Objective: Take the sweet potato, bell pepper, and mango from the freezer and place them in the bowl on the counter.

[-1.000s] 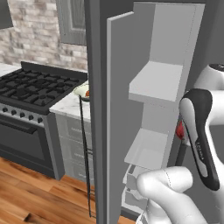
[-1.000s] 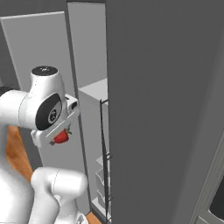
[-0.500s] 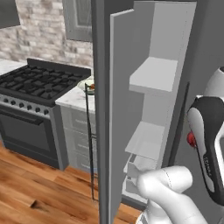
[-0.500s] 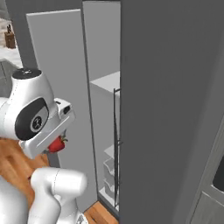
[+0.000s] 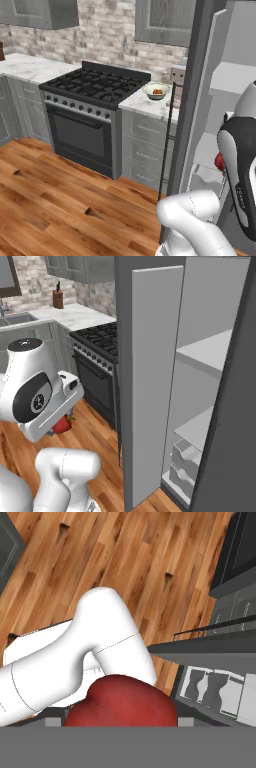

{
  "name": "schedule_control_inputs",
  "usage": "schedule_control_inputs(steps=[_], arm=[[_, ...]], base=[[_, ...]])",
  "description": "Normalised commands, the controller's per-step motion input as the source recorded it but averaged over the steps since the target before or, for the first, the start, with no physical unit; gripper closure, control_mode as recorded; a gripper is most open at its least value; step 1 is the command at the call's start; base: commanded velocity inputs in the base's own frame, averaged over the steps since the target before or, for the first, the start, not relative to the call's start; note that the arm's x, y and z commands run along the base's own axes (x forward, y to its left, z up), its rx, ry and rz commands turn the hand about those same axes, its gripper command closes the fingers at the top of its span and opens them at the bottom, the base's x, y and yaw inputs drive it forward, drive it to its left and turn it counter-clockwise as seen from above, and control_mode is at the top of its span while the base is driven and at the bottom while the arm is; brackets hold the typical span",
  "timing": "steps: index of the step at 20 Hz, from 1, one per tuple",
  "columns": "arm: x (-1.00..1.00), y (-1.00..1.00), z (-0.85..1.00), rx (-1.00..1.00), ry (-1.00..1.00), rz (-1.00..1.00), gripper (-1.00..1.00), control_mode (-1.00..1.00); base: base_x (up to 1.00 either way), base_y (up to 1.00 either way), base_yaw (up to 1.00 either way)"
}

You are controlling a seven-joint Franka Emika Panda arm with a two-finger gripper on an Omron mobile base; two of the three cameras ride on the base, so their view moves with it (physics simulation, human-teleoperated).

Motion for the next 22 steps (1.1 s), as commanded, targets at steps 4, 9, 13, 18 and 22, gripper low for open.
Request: schedule_control_inputs(steps=[4, 9, 13, 18, 22], arm=[[0.0, 0.0, 0.0, 0.0, 0.0, 0.0, 1.0, 1.0], [0.0, 0.0, 0.0, 0.0, 0.0, 0.0, 1.0, 1.0], [0.0, 0.0, 0.0, 0.0, 0.0, 0.0, 1.0, 1.0], [0.0, 0.0, 0.0, 0.0, 0.0, 0.0, 1.0, 1.0], [0.0, 0.0, 0.0, 0.0, 0.0, 0.0, 1.0, 1.0]], base=[[0.55, 0.99, 0.09], [0.61, 1.0, 0.01], [0.01, 1.0, -0.19], [0.02, 1.0, -0.45], [0.46, 1.0, -0.54]])
